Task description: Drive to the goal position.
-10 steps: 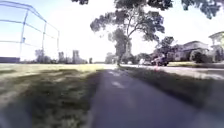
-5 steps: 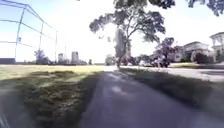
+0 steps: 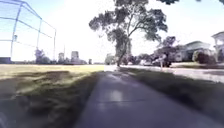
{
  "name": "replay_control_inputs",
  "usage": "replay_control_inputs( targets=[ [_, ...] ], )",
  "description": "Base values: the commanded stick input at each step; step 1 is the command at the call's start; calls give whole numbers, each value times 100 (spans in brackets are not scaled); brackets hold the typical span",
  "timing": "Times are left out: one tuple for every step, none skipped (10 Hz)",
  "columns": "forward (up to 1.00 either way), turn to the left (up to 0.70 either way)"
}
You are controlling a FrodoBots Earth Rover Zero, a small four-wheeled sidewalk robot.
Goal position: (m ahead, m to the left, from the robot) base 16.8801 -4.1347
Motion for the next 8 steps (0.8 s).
replay_control_inputs(
  targets=[
    [100,0],
    [100,0],
    [100,0],
    [100,0],
    [100,0],
    [100,0],
    [100,0],
    [100,0]
  ],
)
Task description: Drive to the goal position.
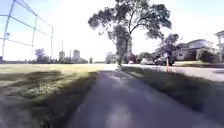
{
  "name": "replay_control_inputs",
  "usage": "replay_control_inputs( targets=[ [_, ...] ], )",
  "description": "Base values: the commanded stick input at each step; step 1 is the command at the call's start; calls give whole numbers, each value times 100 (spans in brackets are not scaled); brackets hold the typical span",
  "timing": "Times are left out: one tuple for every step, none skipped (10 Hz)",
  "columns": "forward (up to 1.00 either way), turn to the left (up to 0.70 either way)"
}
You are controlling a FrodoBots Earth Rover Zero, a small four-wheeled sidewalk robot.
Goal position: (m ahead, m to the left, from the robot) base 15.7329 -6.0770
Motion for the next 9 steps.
replay_control_inputs(
  targets=[
    [100,0],
    [100,0],
    [100,0],
    [100,0],
    [100,0],
    [100,0],
    [100,0],
    [100,2],
    [100,28]
  ],
)
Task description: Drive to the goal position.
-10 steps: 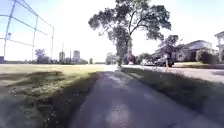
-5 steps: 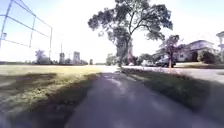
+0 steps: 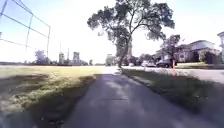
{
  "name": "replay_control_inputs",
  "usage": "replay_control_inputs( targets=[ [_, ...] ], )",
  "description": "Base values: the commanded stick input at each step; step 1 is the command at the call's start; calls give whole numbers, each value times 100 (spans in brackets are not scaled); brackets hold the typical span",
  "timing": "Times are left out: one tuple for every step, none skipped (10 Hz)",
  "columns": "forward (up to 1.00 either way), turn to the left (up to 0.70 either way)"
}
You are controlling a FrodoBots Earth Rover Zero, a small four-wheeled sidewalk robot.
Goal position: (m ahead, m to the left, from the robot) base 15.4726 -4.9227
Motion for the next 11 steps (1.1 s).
replay_control_inputs(
  targets=[
    [100,20],
    [100,3],
    [100,0],
    [100,0],
    [100,0],
    [100,0],
    [100,0],
    [100,0],
    [100,0],
    [100,0],
    [100,0]
  ],
)
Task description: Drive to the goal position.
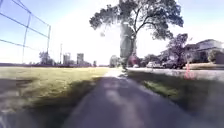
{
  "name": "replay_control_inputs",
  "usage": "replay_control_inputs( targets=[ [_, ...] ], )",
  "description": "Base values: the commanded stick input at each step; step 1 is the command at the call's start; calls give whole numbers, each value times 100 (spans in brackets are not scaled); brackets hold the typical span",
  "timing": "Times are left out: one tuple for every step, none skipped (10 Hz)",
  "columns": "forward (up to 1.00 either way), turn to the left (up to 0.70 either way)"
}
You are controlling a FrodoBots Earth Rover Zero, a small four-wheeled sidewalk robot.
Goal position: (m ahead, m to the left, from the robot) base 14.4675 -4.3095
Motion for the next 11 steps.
replay_control_inputs(
  targets=[
    [100,0],
    [100,0],
    [100,0],
    [100,0],
    [100,0],
    [100,0],
    [100,0],
    [100,0],
    [100,0],
    [100,0],
    [100,0]
  ],
)
